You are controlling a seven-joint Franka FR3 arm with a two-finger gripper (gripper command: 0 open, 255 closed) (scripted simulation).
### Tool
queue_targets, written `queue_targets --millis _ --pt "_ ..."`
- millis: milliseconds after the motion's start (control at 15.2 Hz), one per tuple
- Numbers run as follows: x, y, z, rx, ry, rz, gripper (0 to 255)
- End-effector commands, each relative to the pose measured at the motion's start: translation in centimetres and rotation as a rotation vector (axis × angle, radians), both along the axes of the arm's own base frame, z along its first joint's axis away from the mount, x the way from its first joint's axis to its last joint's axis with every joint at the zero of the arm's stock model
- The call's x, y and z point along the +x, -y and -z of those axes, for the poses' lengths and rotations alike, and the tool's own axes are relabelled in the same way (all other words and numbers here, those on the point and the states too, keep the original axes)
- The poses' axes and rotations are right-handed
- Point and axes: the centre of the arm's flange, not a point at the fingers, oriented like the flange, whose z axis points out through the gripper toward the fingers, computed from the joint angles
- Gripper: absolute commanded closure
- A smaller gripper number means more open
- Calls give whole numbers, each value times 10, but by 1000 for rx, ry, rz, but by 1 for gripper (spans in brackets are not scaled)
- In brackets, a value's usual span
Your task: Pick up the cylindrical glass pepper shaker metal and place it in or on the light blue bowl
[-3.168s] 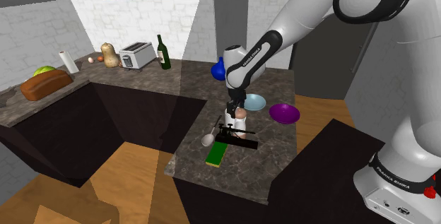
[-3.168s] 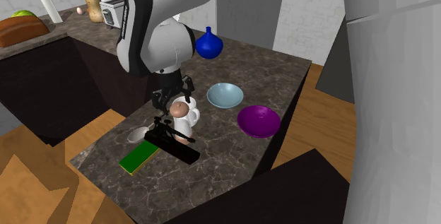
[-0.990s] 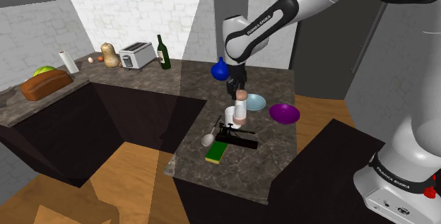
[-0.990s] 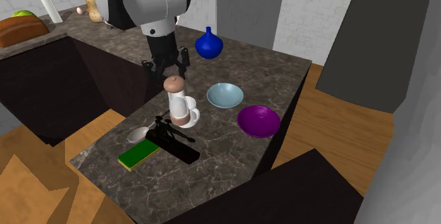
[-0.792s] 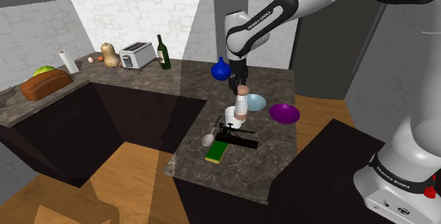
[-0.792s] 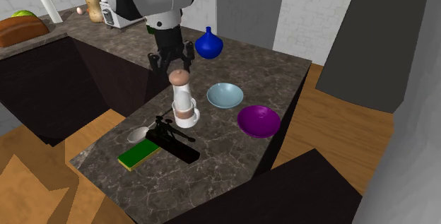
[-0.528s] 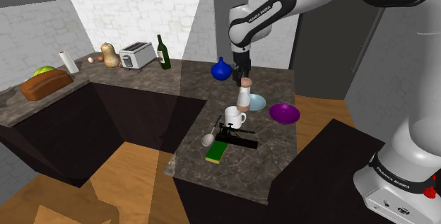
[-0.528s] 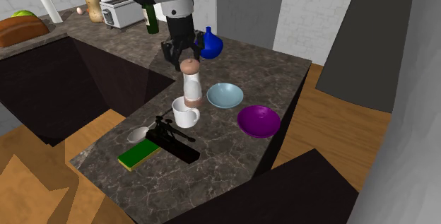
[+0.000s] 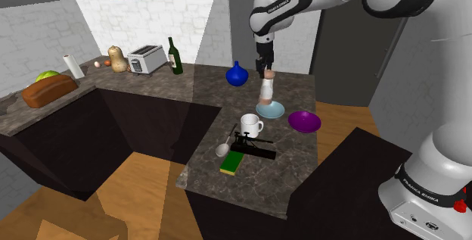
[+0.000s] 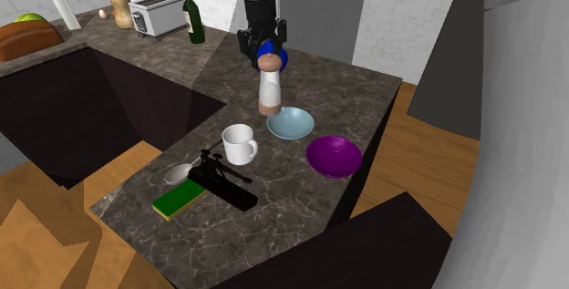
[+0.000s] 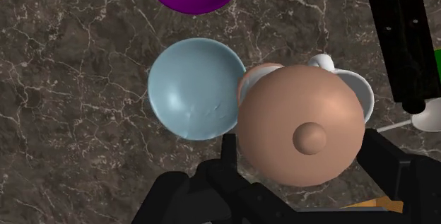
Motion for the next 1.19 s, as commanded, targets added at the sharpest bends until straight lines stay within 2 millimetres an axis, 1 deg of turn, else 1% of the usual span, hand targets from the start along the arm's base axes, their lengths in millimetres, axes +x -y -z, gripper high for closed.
queue_targets --millis 0,396,462,1122 --pt "12 24 -6 0 0 -1 255" --pt "47 92 -25 0 0 -1 255" --pt "48 94 -26 0 0 -1 255" --pt "48 94 27 0 0 -1 255"
